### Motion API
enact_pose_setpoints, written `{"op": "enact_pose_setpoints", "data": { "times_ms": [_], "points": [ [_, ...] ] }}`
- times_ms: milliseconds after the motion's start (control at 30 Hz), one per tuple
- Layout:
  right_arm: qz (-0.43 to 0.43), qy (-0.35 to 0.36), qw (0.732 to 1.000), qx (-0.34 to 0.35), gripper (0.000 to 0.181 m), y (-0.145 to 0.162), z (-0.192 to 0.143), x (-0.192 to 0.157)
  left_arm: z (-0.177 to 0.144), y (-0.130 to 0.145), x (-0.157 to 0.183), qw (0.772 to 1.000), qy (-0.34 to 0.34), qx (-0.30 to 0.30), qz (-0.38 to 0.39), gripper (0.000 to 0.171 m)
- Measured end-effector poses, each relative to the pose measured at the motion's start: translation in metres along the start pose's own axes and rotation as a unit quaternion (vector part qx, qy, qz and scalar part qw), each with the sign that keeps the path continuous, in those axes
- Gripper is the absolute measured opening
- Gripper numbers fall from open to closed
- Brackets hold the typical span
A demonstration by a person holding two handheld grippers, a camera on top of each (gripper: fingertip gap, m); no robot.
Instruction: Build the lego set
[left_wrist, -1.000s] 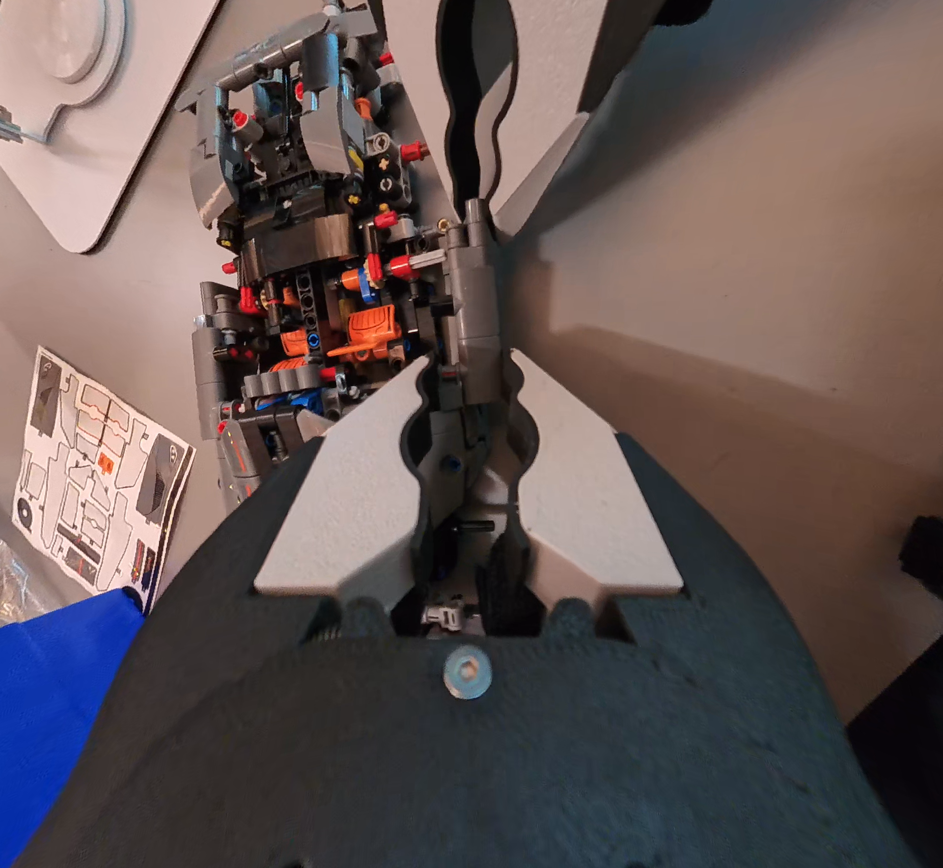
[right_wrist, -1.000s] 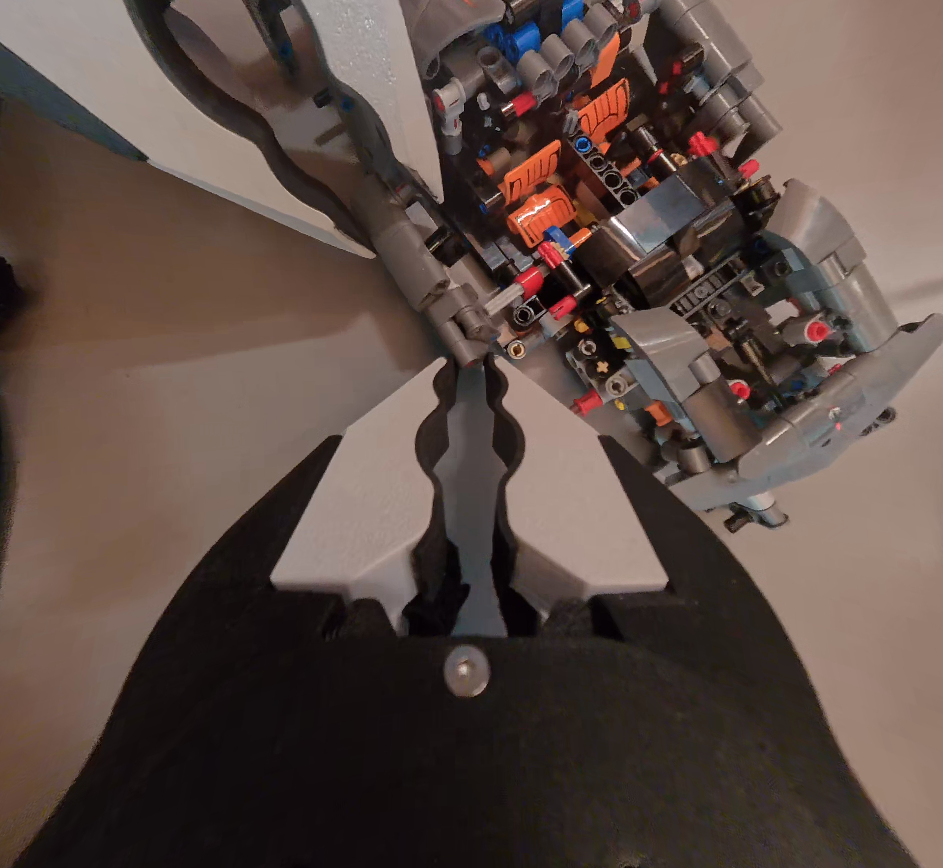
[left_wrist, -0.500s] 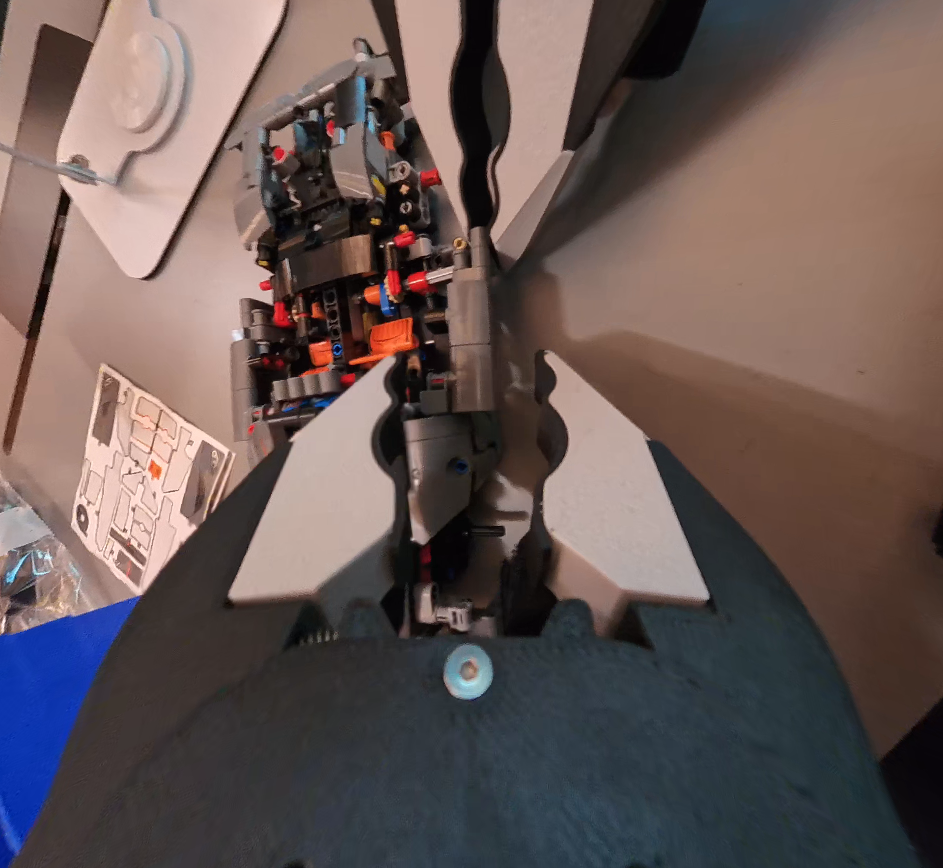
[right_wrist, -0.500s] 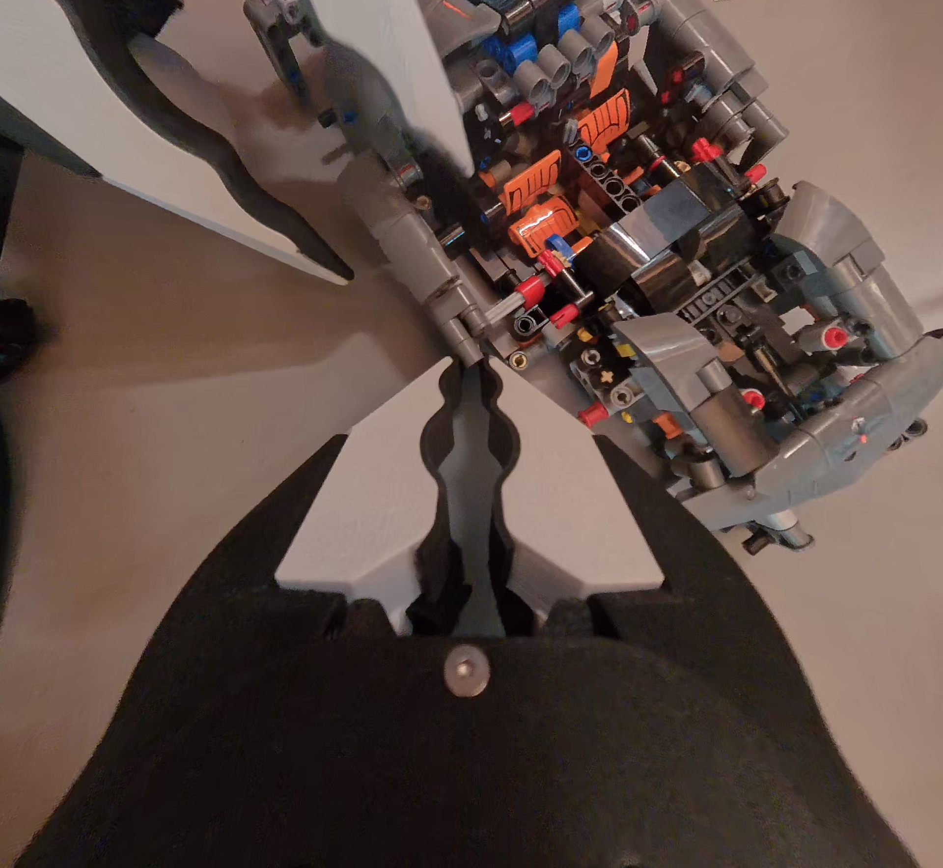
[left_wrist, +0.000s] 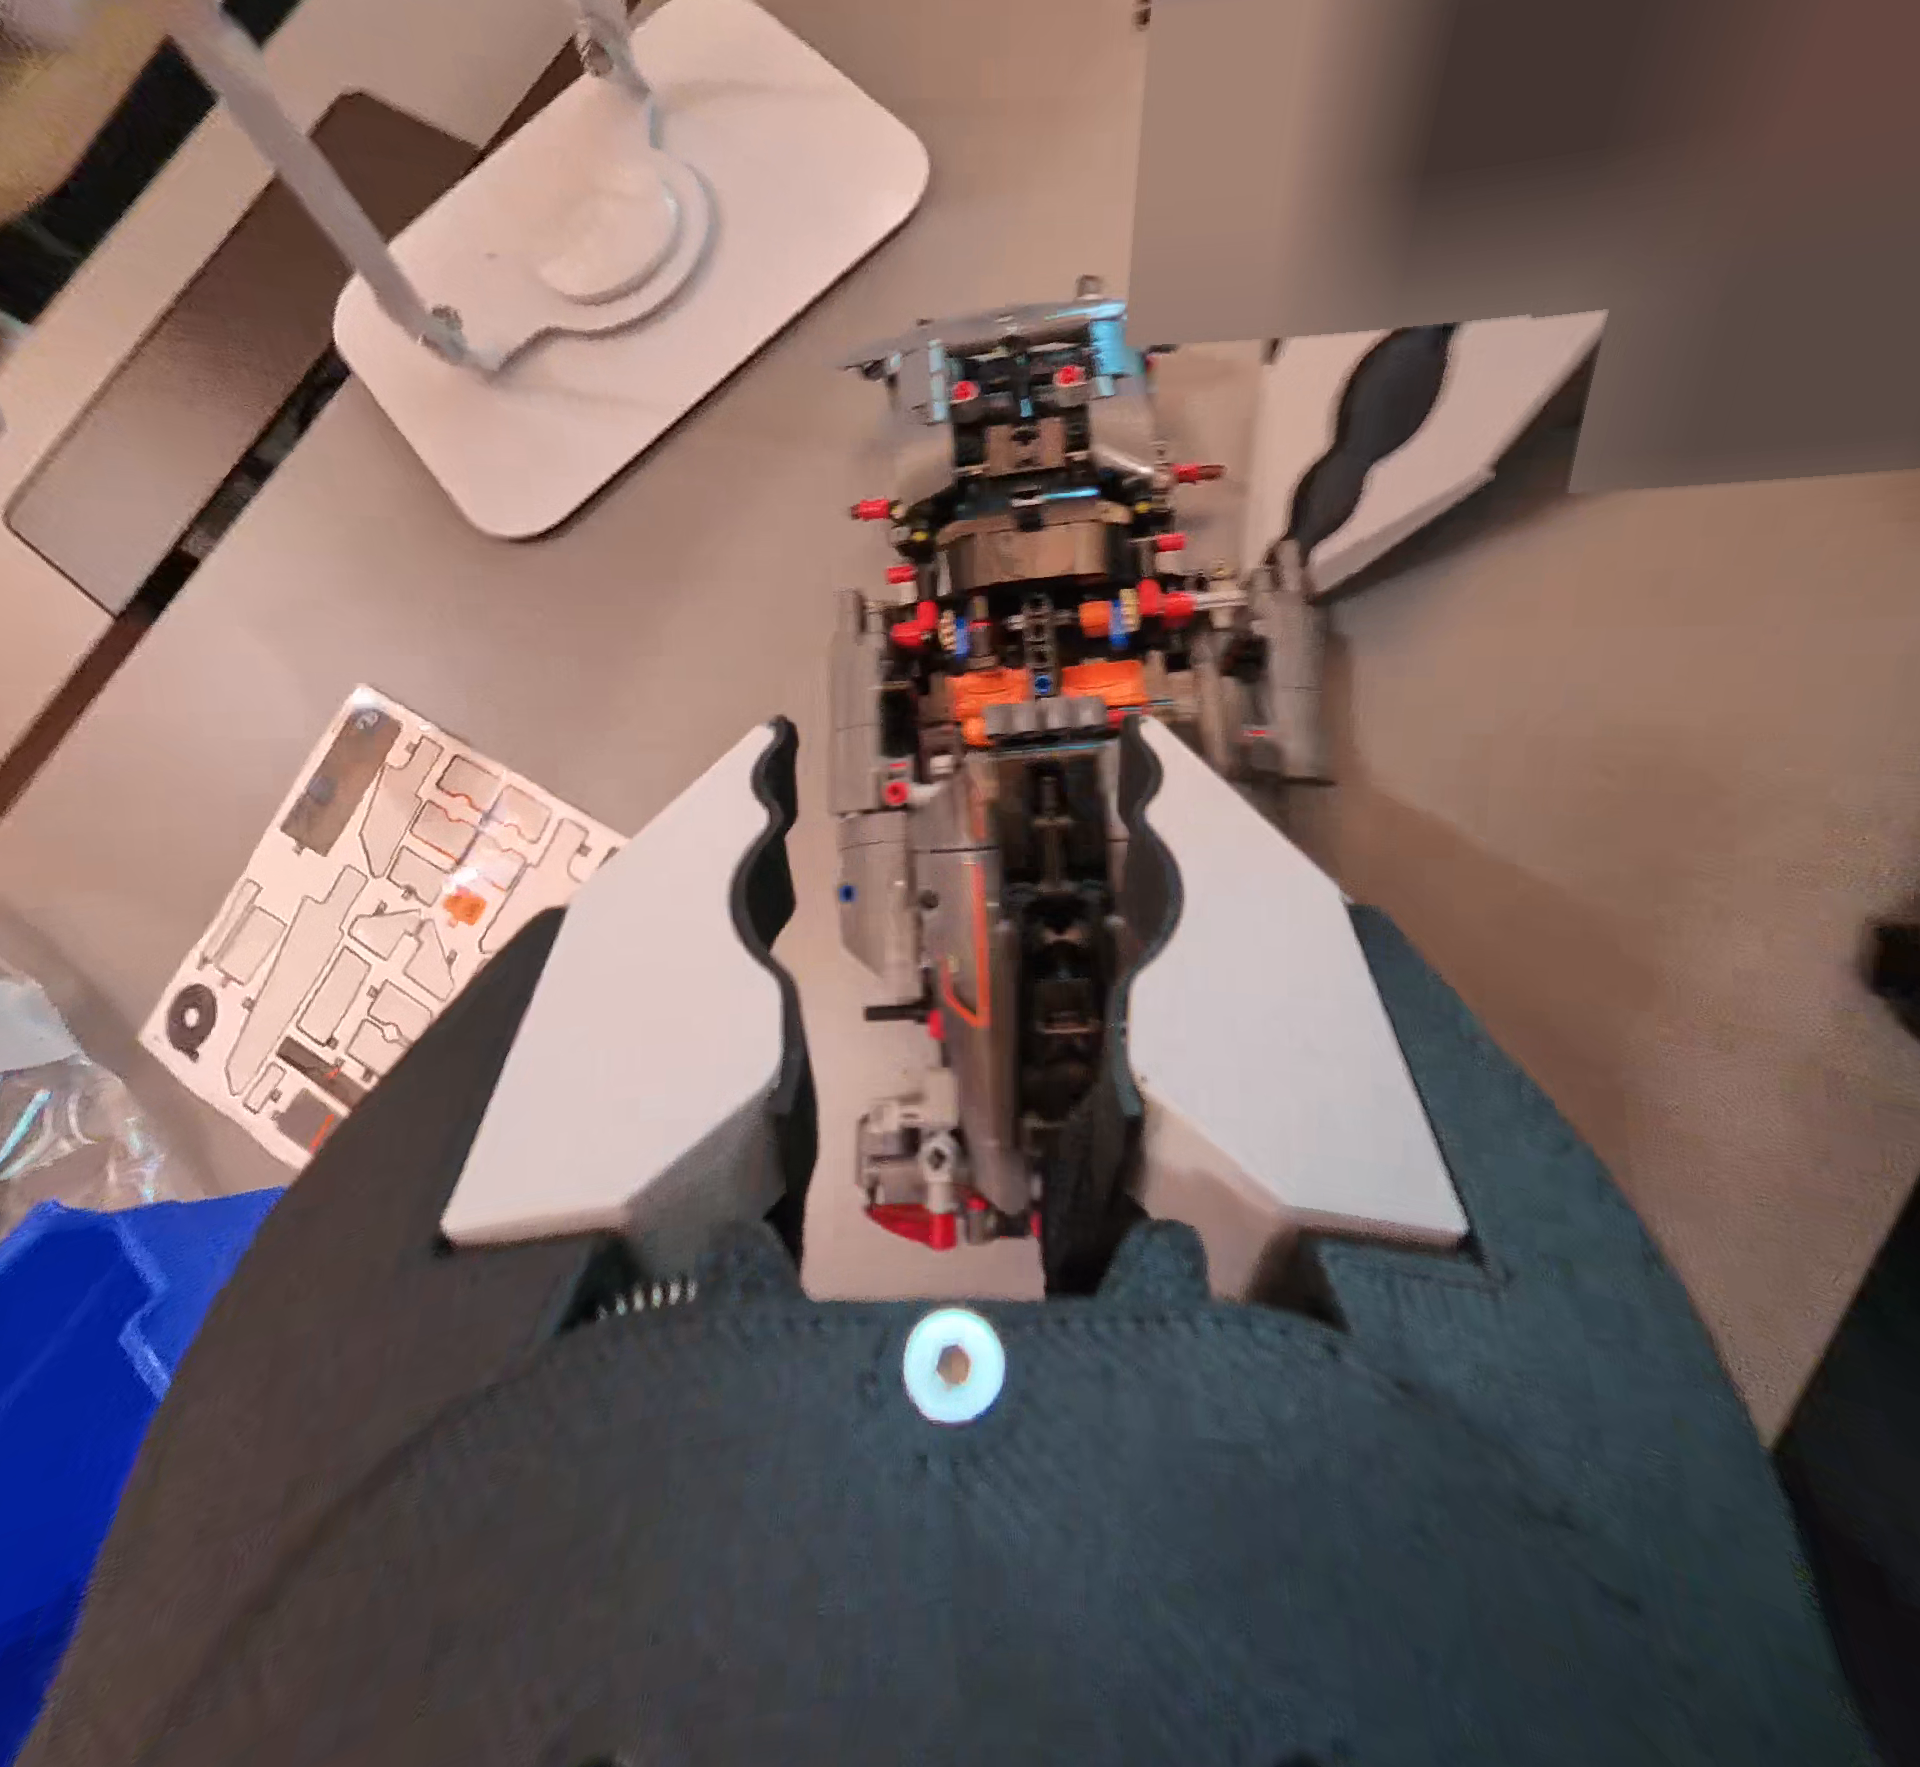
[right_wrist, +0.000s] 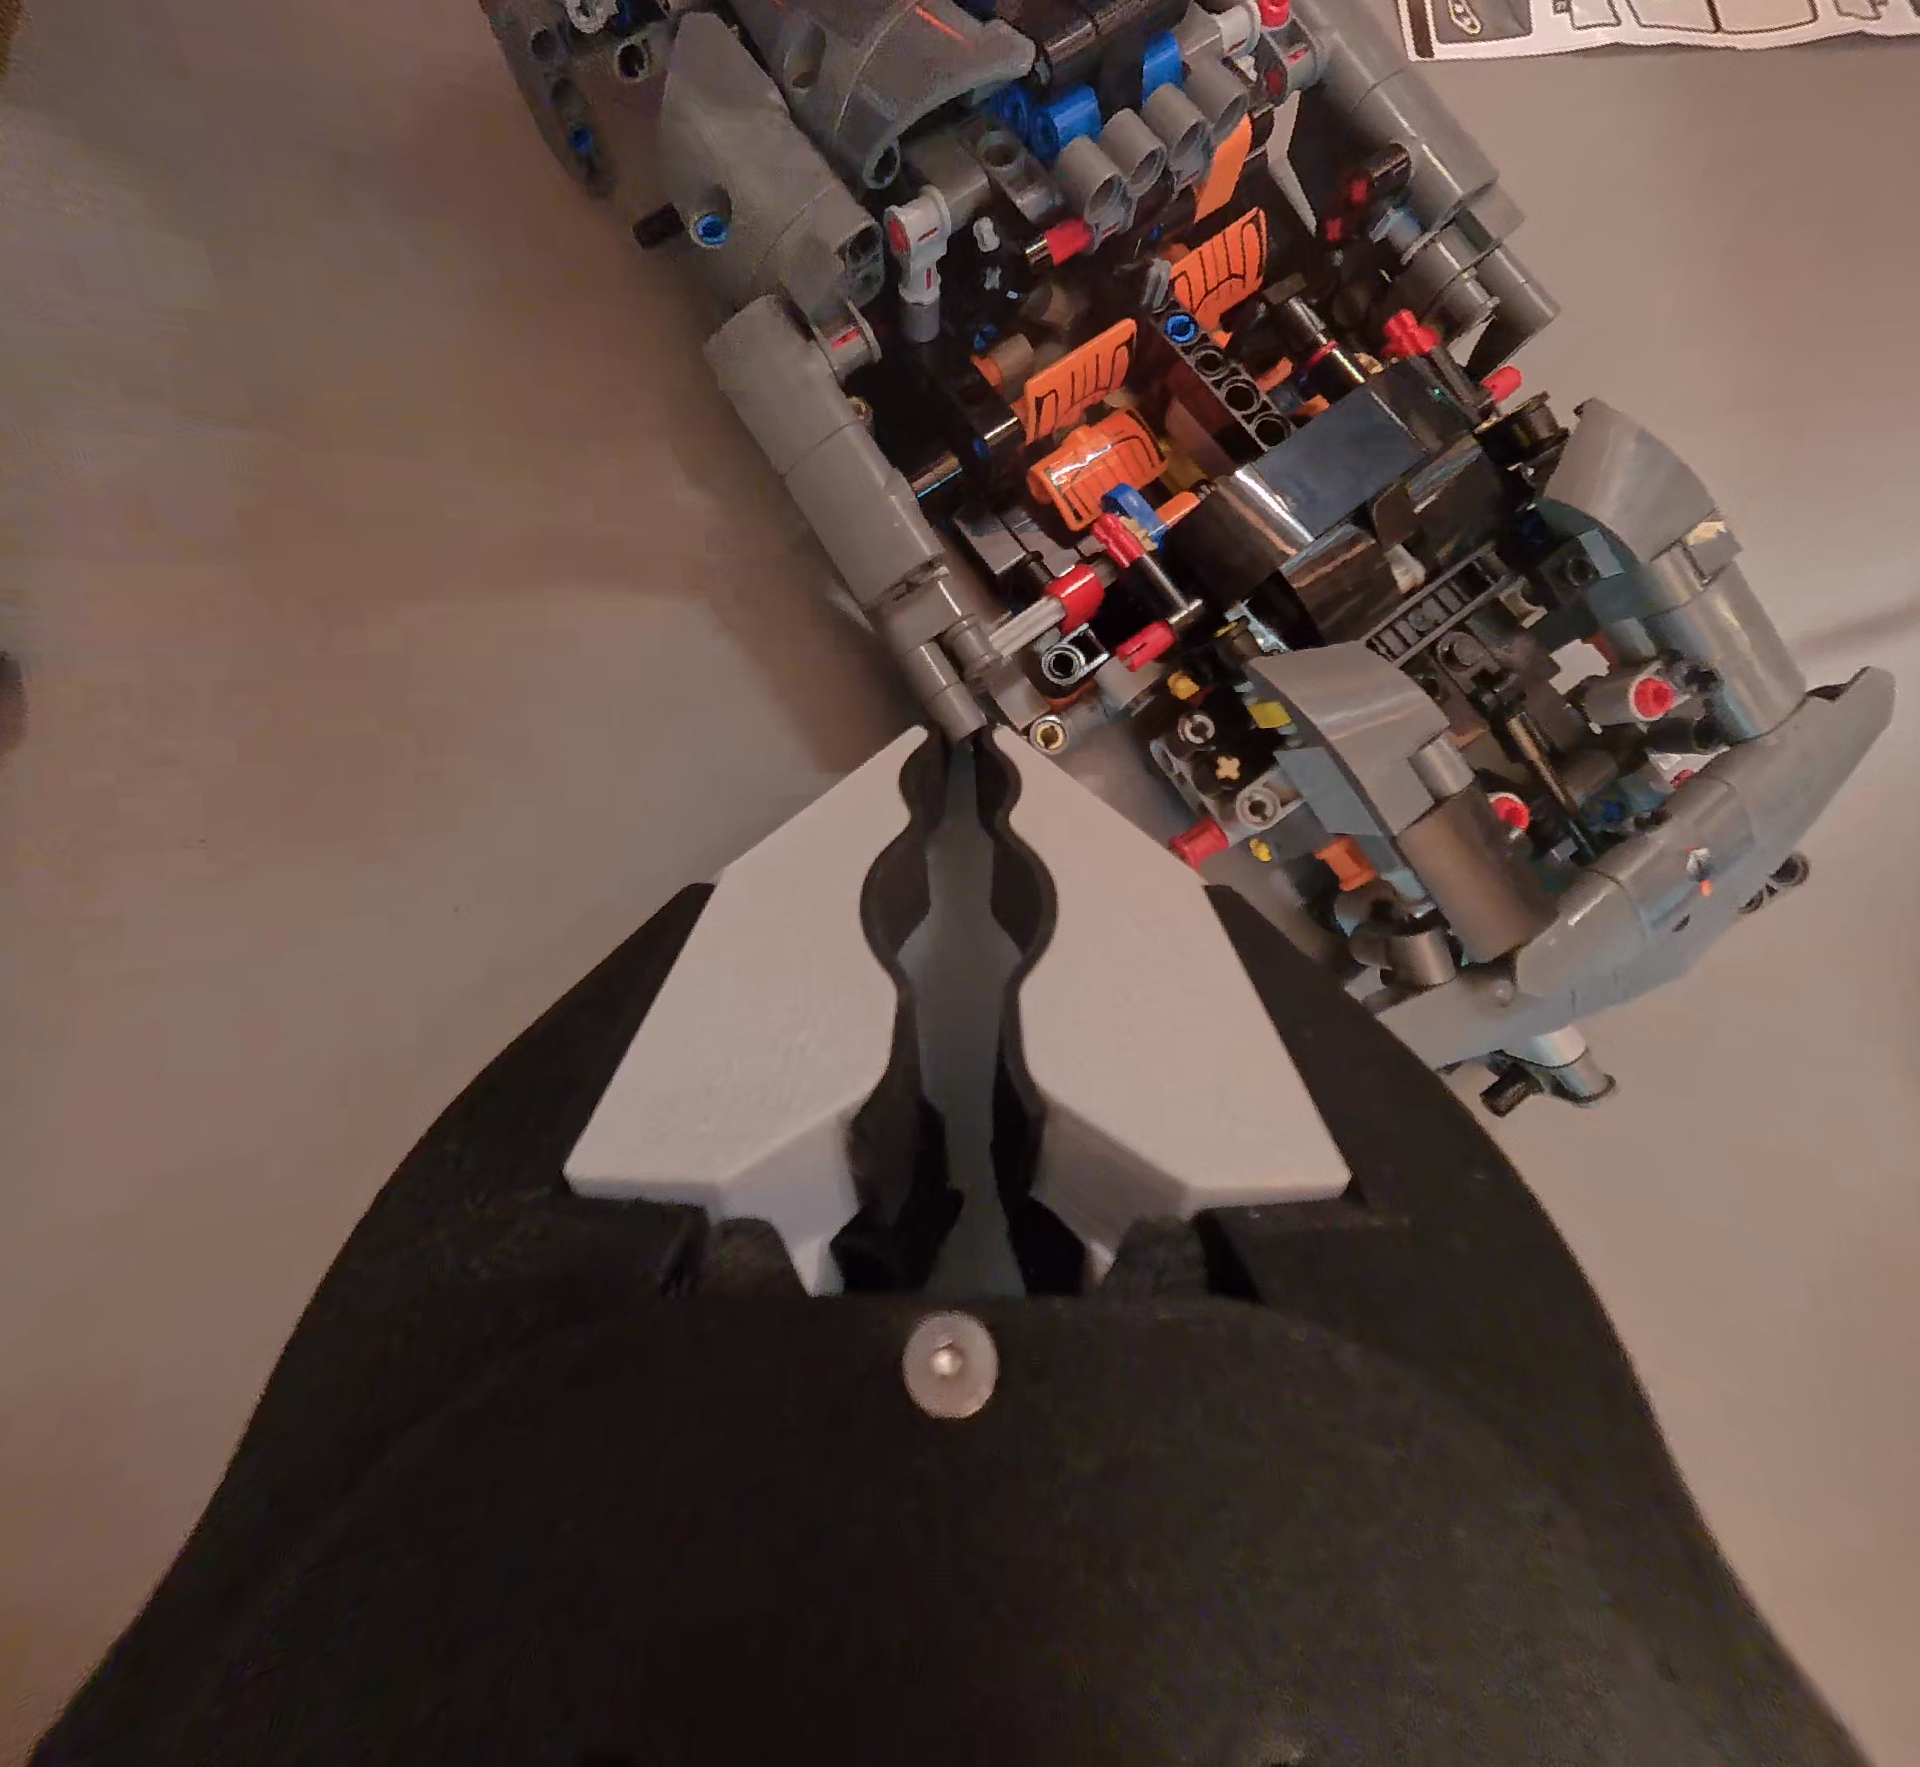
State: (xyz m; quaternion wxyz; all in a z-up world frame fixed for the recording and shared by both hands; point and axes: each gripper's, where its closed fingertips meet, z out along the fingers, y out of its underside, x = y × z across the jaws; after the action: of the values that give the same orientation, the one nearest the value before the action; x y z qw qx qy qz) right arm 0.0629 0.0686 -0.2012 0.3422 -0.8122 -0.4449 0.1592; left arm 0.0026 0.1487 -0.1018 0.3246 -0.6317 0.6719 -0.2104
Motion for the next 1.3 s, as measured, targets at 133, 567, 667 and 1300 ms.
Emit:
{"op": "enact_pose_setpoints", "data": {
  "times_ms": [133,567,667,1300],
  "points": [
    [-0.018,0.017,1.0,-0.002,0.002,0.0,-0.001,0.001,0.026,0.013,-0.026,0.996,0.034,-0.022,-0.078,0.061],
    [-0.041,0.038,0.998,0.004,0.001,0.001,-0.002,0.003,0.077,0.028,-0.017,0.939,0.243,-0.024,-0.241,0.045],
    [-0.031,0.035,0.999,0.006,0.0,0.0,-0.002,0.003,0.076,0.027,-0.013,0.94,0.256,-0.027,-0.225,0.038],
    [0.069,0.021,0.997,-0.007,0.0,0.0,-0.003,0.005,0.08,0.03,-0.01,0.92,0.302,-0.015,-0.25,0.036]
  ]
}}
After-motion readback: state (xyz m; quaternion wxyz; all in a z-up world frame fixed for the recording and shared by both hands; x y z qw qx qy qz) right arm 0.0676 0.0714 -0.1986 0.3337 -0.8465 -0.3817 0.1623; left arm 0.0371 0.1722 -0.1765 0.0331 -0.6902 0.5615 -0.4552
